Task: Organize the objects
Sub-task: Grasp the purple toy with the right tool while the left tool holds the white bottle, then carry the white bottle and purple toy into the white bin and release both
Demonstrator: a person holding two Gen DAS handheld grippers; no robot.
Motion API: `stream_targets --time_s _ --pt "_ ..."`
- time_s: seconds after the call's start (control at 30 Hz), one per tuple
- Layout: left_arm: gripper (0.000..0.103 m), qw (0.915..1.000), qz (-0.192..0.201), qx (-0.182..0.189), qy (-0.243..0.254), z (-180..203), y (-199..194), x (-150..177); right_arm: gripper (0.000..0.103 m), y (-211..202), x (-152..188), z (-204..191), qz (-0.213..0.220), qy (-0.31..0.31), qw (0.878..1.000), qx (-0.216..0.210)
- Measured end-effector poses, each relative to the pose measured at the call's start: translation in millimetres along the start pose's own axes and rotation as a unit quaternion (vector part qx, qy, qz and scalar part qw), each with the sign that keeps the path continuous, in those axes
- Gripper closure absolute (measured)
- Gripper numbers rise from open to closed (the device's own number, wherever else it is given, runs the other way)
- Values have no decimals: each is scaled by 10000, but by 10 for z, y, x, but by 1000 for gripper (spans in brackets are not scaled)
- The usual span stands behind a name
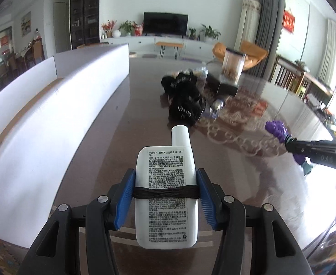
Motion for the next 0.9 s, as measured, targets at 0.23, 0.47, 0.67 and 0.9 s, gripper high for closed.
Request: stream_targets --time_s 0.23,0.47,0.67,0.9 --pt "50 9992 351 159 -93 28 -327 -141 85 -226 -113 -20 167 143 9996 -191" --pt "50 9969 671 207 -344 -132 -671 -265 85 -413 -301 -265 370 -66 9985 -407" --pt "50 9901 1151 -127 -787 -695 -1188 -440 85 -602 -644 -747 620 -392 9940 -814" --pt "50 9775 1089 -842 -1597 -1788 -1432 -547 85 -931 -1200 -1852 1100 -1050 9740 -1680"
Point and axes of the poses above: each gripper's, at about its wrist camera, not at the fingertips, and y roughly the way its jaws point, z to its right, x to its underside, the point moved 1 cm from there along y, roughly the way its jaws point, and after that the axes turned 8 degrees about x, right-handed, at the moved point
